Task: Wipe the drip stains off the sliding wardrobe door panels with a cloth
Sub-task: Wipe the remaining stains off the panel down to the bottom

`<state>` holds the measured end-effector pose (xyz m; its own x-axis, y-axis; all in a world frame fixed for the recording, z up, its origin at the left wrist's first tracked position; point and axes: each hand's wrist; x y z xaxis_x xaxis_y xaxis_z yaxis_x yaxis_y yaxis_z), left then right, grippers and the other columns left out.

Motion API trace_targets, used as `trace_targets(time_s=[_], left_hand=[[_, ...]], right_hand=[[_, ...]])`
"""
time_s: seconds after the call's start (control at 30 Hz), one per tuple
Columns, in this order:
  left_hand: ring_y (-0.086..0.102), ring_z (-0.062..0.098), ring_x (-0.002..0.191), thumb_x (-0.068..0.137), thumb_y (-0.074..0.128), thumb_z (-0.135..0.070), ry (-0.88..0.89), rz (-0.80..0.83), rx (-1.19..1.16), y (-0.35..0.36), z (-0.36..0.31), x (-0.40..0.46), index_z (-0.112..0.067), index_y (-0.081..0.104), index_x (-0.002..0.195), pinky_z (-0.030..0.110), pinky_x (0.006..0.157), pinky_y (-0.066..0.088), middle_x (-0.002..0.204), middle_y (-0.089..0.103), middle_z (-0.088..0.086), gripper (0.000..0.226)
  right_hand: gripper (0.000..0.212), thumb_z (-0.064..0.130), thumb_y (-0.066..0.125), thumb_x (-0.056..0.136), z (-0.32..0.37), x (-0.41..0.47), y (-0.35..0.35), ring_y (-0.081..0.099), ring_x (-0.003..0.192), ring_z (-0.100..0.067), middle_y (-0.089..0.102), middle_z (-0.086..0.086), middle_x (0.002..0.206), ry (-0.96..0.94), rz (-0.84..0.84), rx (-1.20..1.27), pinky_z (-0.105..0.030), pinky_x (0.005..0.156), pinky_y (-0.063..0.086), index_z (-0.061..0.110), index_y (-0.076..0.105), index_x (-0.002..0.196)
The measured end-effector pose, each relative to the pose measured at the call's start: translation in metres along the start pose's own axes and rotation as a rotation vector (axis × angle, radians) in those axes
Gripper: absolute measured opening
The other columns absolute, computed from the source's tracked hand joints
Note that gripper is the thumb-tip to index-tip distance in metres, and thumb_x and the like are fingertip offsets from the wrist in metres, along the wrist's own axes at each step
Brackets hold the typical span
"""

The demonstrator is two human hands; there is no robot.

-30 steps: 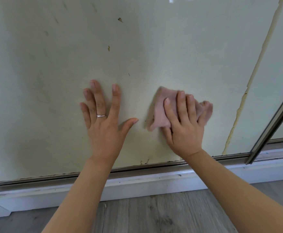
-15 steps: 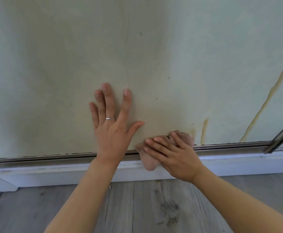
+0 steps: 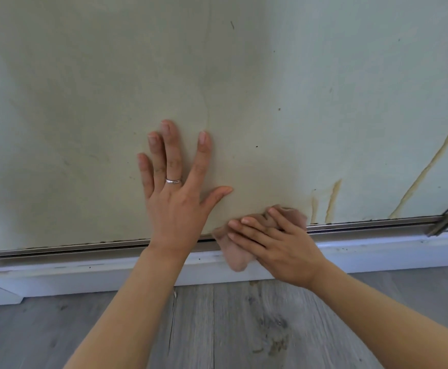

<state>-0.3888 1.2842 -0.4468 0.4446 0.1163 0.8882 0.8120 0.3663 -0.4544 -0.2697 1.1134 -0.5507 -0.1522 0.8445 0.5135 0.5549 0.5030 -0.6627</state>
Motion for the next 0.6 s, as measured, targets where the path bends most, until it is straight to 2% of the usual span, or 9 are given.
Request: trace_targets(time_s=[0.07, 0.13, 0.2, 0.3, 0.37, 0.47, 0.53, 0.6], left_hand=[[-0.020, 0.017, 0.141, 0.086, 0.045, -0.063, -0.008, 0.008, 0.008, -0.001, -0.001, 0.000, -0.031, -0.002, 0.148, 0.040, 0.115, -0.002, 0.144, 0.010, 0.024, 0.085], [-0.020, 0.017, 0.141, 0.086, 0.044, -0.063, -0.015, 0.017, 0.009, -0.002, -0.002, 0.001, -0.031, -0.003, 0.148, 0.040, 0.115, -0.002, 0.145, 0.010, 0.023, 0.084], [-0.019, 0.018, 0.141, 0.087, 0.041, -0.064, -0.021, 0.016, 0.007, -0.001, -0.002, 0.001, -0.031, -0.002, 0.148, 0.040, 0.115, -0.001, 0.145, 0.010, 0.023, 0.082], [-0.018, 0.018, 0.142, 0.087, 0.040, -0.064, -0.020, -0.001, 0.016, -0.001, 0.000, 0.001, -0.030, -0.001, 0.148, 0.040, 0.115, -0.001, 0.145, 0.012, 0.023, 0.081], [-0.018, 0.018, 0.142, 0.086, 0.042, -0.064, -0.011, 0.001, 0.007, -0.001, -0.001, 0.000, -0.031, -0.002, 0.148, 0.040, 0.115, -0.001, 0.145, 0.011, 0.023, 0.083], [-0.019, 0.018, 0.142, 0.084, 0.046, -0.063, -0.015, 0.013, 0.003, -0.001, -0.001, 0.001, -0.032, -0.004, 0.148, 0.040, 0.115, -0.002, 0.145, 0.009, 0.022, 0.087], [-0.014, 0.025, 0.143, 0.084, 0.048, -0.062, -0.018, 0.020, 0.004, -0.002, -0.002, 0.001, -0.032, -0.004, 0.148, 0.040, 0.115, -0.001, 0.145, 0.009, 0.022, 0.088], [-0.007, 0.031, 0.141, 0.085, 0.046, -0.062, -0.018, 0.025, 0.002, -0.002, -0.003, 0.001, -0.031, -0.004, 0.148, 0.041, 0.115, 0.000, 0.145, 0.009, 0.022, 0.086]], right_hand=[[0.060, 0.024, 0.041, 0.087, -0.014, -0.017, -0.006, -0.003, 0.149, -0.015, 0.000, -0.001, 0.163, 0.013, 0.038, -0.015, -0.044, 0.121, -0.002, 0.018, 0.031, 0.146], [0.061, 0.023, 0.041, 0.086, -0.019, -0.021, -0.009, -0.003, 0.149, -0.016, -0.004, -0.001, 0.163, 0.022, 0.049, -0.020, -0.045, 0.121, -0.002, 0.018, 0.032, 0.146], [0.060, 0.021, 0.041, 0.085, -0.008, -0.005, -0.010, -0.001, 0.149, -0.016, 0.004, -0.002, 0.162, 0.033, 0.019, -0.004, -0.045, 0.121, -0.002, 0.017, 0.034, 0.145], [0.058, 0.021, 0.042, 0.085, 0.015, 0.027, -0.006, 0.009, 0.147, -0.018, 0.027, 0.000, 0.157, -0.009, -0.009, 0.060, -0.044, 0.121, 0.000, 0.015, 0.037, 0.143], [0.058, 0.021, 0.041, 0.086, 0.014, 0.023, -0.006, 0.009, 0.147, -0.018, 0.029, 0.001, 0.155, -0.006, 0.006, 0.046, -0.044, 0.121, 0.002, 0.015, 0.036, 0.143], [0.061, 0.020, 0.040, 0.085, -0.009, -0.014, -0.012, 0.000, 0.149, -0.017, 0.017, -0.001, 0.160, 0.029, 0.058, 0.019, -0.045, 0.121, 0.000, 0.016, 0.032, 0.146], [0.063, 0.021, 0.038, 0.085, -0.026, -0.031, -0.015, 0.003, 0.149, -0.018, 0.005, -0.001, 0.162, 0.012, 0.090, -0.010, -0.045, 0.120, -0.002, 0.017, 0.030, 0.147], [0.062, 0.021, 0.037, 0.085, -0.028, -0.029, -0.016, 0.005, 0.148, -0.018, 0.000, 0.000, 0.162, 0.010, 0.093, -0.027, -0.045, 0.120, -0.003, 0.018, 0.031, 0.146]])
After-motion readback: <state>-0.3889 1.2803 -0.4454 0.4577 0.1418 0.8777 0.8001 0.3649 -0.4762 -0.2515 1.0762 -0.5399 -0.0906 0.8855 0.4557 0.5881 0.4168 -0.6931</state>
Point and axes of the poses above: each hand's wrist, its own x-axis towards the middle knuckle, its own y-axis out of the palm, z = x × y
